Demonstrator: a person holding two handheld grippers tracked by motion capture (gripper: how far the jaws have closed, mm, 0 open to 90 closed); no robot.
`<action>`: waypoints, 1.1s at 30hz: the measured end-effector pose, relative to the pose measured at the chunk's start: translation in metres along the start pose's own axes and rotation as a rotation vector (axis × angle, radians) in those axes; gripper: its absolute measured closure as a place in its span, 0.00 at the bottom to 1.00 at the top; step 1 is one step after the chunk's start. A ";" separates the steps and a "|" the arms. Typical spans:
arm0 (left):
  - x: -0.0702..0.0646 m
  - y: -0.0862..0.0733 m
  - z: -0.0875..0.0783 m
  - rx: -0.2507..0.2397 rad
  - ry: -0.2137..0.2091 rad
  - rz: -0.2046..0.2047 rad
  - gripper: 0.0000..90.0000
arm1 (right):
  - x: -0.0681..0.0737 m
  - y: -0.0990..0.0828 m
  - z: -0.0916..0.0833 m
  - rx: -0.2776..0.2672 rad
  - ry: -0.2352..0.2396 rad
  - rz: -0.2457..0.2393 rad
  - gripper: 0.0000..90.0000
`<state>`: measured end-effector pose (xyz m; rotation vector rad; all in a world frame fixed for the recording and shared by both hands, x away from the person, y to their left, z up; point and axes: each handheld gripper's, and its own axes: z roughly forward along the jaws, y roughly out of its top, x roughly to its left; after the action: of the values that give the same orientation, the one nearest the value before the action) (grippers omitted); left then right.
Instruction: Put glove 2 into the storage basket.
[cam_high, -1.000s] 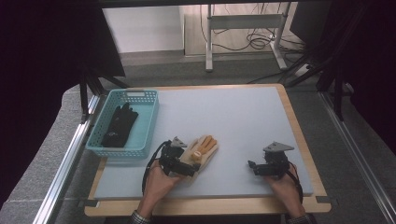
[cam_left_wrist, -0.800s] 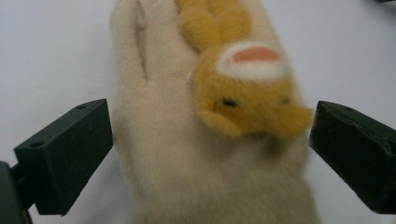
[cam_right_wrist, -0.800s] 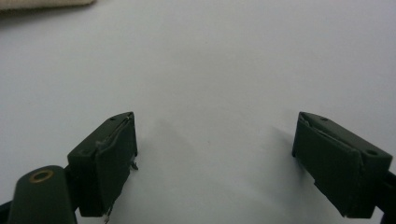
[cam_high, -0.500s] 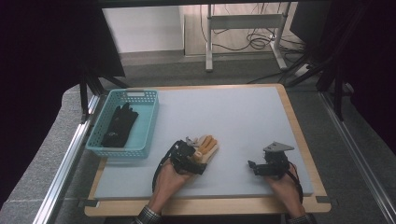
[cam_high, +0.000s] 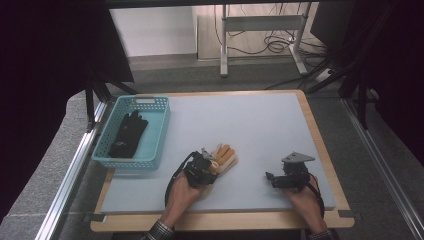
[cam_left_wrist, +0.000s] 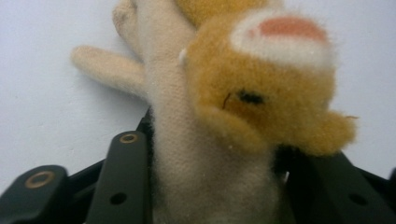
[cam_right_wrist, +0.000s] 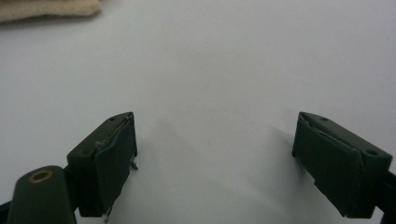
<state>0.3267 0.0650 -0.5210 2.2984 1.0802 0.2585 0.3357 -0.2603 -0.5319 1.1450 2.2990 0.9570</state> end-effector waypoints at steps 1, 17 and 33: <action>0.000 0.000 0.000 0.000 0.000 0.000 0.64 | 0.000 0.000 0.000 0.000 0.000 -0.001 0.15; 0.011 0.014 -0.020 -0.042 -0.032 -0.003 0.79 | 0.000 0.000 0.000 0.000 0.001 0.001 0.15; 0.032 0.034 -0.050 -0.081 0.011 -0.015 0.82 | 0.000 0.000 0.000 -0.001 0.001 0.000 0.15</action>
<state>0.3495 0.0930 -0.4632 2.2184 1.0729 0.3040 0.3357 -0.2605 -0.5318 1.1441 2.2996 0.9584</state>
